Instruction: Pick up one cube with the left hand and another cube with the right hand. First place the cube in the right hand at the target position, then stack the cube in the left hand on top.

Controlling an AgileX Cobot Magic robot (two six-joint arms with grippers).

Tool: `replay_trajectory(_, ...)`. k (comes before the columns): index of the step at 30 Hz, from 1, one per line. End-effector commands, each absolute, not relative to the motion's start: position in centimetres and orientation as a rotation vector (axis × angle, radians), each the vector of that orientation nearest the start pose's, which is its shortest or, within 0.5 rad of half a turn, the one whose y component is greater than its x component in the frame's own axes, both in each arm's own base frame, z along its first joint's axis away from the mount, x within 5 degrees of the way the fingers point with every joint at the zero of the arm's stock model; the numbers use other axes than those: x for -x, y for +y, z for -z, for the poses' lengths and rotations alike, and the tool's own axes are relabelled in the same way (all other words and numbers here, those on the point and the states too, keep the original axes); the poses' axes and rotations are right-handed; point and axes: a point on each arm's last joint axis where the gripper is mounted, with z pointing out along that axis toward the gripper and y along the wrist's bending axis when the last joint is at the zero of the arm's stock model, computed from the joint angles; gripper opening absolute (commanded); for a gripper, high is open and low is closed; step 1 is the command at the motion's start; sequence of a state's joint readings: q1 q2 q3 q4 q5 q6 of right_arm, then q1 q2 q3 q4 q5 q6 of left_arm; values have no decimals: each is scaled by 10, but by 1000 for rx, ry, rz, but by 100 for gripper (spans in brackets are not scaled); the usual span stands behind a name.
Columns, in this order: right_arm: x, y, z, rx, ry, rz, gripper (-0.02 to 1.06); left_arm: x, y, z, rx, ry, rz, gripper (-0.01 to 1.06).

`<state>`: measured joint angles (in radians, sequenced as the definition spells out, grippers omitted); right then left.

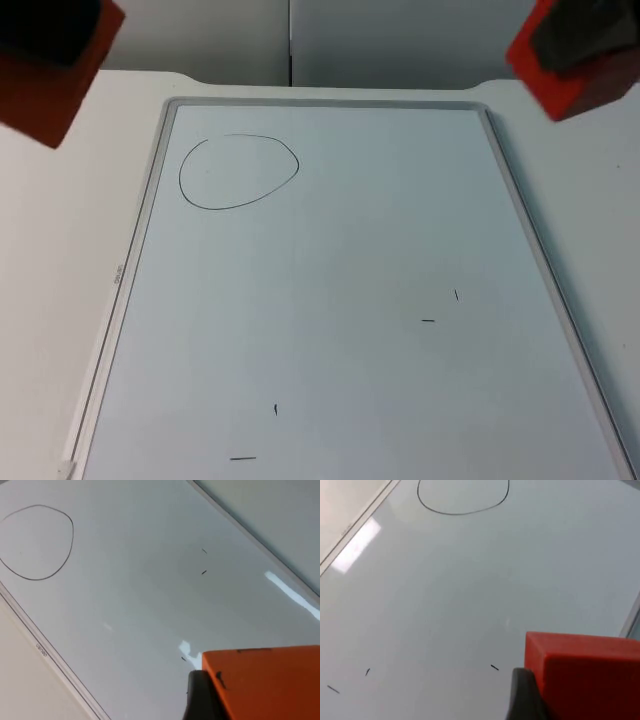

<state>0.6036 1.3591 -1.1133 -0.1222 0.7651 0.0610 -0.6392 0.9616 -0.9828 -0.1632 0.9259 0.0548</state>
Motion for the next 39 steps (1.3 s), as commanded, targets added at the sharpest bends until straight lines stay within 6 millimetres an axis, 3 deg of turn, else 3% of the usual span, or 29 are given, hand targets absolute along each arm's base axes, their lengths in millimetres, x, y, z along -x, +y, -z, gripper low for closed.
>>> replay_trajectory(1,-254,169,-300,768,2381,-152,0,-135,-116,-357,-782,2302,473,0)
replay_trajectory(5,-291,196,-270,820,2452,-122,0,-135,-117,-356,-776,2304,488,0)
replay_trajectory(6,-291,196,-270,820,2452,-122,0,-135,-117,-356,-776,2304,488,0)
replay_trajectory(11,-354,242,-250,903,2468,-117,0,-135,-117,-356,-773,2298,492,0)
replay_trajectory(12,-354,242,-250,903,2468,-117,0,-135,-117,-356,-773,2298,492,0)
replay_trajectory(15,-385,264,-244,925,2457,-124,0,-135,-118,-357,-765,2290,504,0)
replay_trajectory(17,-411,284,-225,958,2472,-113,0,-135,-118,-357,-762,2287,510,0)
replay_trajectory(19,-420,290,-223,953,2463,-116,0,-136,-118,-358,-760,2283,511,0)
replay_trajectory(21,-435,302,-204,960,2476,-111,0,-136,-118,-358,-760,2283,511,0)
replay_trajectory(23,-440,308,-201,960,2464,-122,0,-136,-118,-358,-759,2281,511,0)
replay_trajectory(26,-449,325,-178,1015,2448,-200,0,-136,-119,-358,-758,2279,512,0)
replay_trajectory(30,-450,337,-161,1040,2428,-223,0,-136,-119,-358,-758,2280,514,0)
replay_trajectory(39,-457,342,-136,1033,2380,-183,0,-135,-119,-358,-738,2288,536,0)
